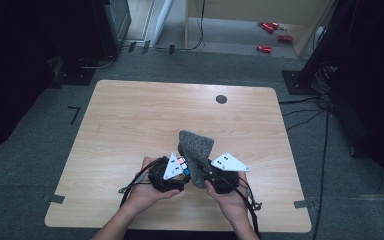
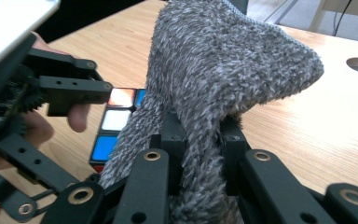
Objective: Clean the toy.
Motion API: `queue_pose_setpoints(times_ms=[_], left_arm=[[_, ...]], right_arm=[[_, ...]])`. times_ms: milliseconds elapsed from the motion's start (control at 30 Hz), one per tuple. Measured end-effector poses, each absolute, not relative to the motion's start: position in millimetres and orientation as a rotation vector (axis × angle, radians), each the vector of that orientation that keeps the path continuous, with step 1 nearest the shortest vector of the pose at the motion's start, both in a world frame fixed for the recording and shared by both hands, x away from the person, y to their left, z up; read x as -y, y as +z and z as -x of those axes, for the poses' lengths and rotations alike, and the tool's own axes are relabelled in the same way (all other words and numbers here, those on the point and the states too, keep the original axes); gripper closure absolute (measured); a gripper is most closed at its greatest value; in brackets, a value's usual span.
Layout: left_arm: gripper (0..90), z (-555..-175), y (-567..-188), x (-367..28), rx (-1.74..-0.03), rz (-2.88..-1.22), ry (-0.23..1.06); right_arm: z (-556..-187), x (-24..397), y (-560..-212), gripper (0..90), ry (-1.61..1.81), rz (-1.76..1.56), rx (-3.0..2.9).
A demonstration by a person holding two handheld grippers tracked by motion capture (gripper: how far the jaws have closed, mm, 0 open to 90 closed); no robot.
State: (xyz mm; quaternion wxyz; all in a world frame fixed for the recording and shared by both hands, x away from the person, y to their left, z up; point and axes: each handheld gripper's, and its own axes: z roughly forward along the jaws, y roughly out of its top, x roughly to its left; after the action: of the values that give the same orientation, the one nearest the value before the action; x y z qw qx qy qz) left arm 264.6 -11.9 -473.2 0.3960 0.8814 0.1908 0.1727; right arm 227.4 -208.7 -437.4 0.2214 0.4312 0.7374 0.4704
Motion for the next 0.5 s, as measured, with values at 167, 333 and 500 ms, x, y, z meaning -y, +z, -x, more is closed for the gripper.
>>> queue_pose_setpoints(times_ms=[167,333,500], left_arm=[[35.4,-262,-476,16,-0.468,-2.25,0.448],[35.4,-263,-476,14,-0.474,-2.25,0.45],[35.4,-264,-476,15,-0.492,-2.24,0.445]], right_arm=[[-216,184,-434,77.9,1.275,-1.054,-2.093],[-225,197,-437,78.0,1.288,-1.133,-2.062],[-223,194,-439,78.1,1.296,-1.142,-2.058]])
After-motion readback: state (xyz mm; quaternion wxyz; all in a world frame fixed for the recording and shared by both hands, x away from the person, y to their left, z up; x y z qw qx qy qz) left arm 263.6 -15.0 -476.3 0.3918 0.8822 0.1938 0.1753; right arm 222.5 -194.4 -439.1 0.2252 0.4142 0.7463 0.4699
